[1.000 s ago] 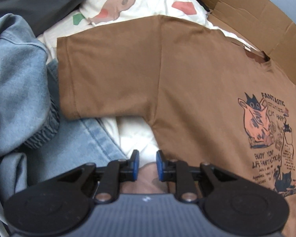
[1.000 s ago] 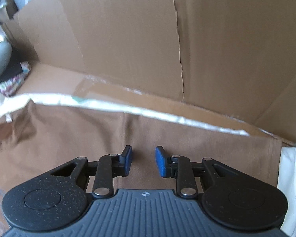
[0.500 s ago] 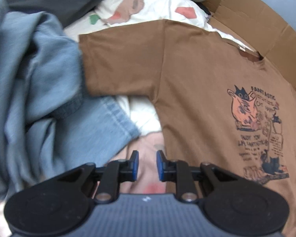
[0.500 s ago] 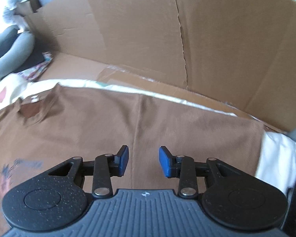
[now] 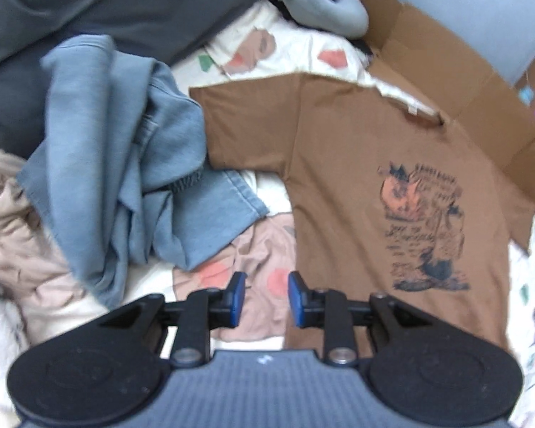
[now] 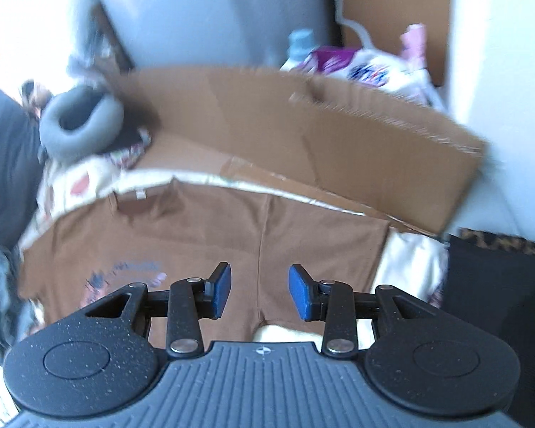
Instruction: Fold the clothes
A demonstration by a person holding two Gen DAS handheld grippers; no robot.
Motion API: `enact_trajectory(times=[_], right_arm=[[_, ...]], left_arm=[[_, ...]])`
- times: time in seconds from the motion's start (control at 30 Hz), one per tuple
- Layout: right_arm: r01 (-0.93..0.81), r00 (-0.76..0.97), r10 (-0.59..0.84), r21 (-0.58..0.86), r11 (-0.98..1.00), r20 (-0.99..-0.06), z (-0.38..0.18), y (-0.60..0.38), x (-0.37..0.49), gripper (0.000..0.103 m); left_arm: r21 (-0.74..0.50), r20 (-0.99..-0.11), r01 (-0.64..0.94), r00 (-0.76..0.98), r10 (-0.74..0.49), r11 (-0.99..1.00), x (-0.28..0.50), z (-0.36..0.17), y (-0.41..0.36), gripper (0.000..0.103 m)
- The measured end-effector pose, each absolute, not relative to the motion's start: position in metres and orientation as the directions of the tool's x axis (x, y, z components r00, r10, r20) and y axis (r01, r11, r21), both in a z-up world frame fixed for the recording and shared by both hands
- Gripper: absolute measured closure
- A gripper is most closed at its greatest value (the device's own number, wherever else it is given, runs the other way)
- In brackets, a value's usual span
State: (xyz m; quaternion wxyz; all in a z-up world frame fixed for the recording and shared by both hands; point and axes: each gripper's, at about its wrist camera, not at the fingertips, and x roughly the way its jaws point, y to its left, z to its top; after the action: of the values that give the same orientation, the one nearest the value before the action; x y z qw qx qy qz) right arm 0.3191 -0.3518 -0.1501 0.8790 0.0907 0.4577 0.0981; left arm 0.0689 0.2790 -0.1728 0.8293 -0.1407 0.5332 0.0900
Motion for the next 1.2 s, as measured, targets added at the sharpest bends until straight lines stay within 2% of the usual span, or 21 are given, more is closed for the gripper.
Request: enact_trajectory(times=[0.3,0.47,0.57,0.93,1.2], right_arm=[[-0.079,0.618,0.274,0.289,0.954,-0.737,-0.074,-0.397,0.259,0.06],[-0.058,0.64,0.266,0.3,0.952,-0.721,-0.052,-0.417,0.221,0.06],[-0.02,0.66,0.259,0.328,0.945,-0.705,-0.045,-0.427,0.196,0.06],[0.059,0.702,0.246,0.398,0.915,-0.669,-0.023,-0.453,0.112,0.06],[0.037,0.688,0.248,0.374,0.927,-0.682,-0.036,-0.448,0.074,0.06]], left_arm=[[-0.136,-0.903,-0.288,0.429,0.001,0.948,0.039,-0.123,0.271,0.069],[-0.147,-0.901,-0.318,0.434,0.006,0.937,0.017,-0.107,0.271,0.066],[-0.158,-0.895,-0.332,0.445,0.007,0.93,0.003,-0.101,0.27,0.06],[-0.209,-0.879,-0.343,0.476,-0.022,0.916,-0.023,-0.089,0.273,0.059],[-0.216,-0.875,-0.356,0.484,-0.018,0.909,-0.038,-0.089,0.282,0.059]])
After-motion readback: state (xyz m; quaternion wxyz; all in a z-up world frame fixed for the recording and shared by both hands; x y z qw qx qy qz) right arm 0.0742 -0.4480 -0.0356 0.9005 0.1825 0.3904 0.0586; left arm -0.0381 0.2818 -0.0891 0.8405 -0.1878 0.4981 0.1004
